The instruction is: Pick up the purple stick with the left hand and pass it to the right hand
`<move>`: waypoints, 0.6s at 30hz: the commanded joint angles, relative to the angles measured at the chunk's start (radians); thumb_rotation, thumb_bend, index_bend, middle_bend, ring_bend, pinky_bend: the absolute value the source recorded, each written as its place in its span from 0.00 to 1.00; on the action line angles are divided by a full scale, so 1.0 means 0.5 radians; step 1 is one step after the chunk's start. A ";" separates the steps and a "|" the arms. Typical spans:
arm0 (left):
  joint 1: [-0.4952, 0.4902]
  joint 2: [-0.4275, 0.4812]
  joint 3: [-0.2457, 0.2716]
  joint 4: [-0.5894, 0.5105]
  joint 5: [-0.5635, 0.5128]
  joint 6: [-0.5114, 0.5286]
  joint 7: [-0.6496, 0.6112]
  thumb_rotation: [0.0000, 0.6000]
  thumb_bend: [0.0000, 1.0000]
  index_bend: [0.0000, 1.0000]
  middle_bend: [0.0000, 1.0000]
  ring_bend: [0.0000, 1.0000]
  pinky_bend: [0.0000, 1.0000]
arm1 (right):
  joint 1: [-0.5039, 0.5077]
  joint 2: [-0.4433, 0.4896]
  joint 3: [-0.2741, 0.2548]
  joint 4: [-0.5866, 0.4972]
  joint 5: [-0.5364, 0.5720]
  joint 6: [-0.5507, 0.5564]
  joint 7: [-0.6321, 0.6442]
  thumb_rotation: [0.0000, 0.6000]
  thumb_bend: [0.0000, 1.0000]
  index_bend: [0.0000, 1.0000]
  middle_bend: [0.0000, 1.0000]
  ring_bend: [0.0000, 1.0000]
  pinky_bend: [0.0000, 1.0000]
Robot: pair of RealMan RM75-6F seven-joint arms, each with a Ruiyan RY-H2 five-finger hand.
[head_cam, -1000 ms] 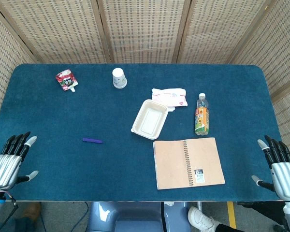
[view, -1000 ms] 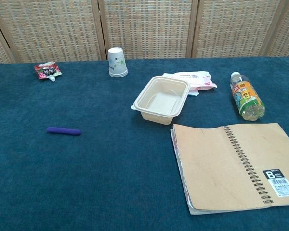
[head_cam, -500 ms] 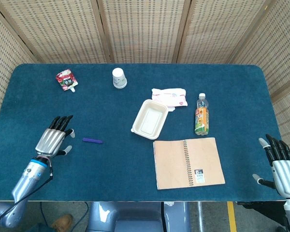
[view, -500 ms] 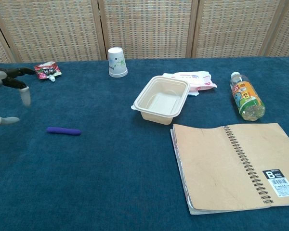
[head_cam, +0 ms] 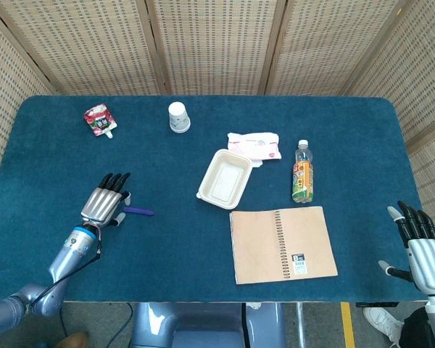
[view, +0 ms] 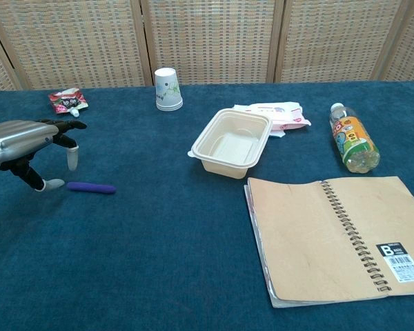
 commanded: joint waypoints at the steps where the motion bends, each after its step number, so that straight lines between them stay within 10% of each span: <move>1: -0.026 -0.035 0.002 0.032 -0.026 -0.027 0.013 1.00 0.36 0.48 0.00 0.00 0.00 | 0.000 0.001 0.000 -0.001 0.001 -0.001 0.001 1.00 0.00 0.00 0.00 0.00 0.00; 18: -0.114 -0.210 0.002 0.189 -0.130 -0.091 0.052 1.00 0.36 0.50 0.00 0.00 0.00 | 0.008 0.004 0.002 0.009 0.019 -0.023 0.025 1.00 0.00 0.01 0.00 0.00 0.00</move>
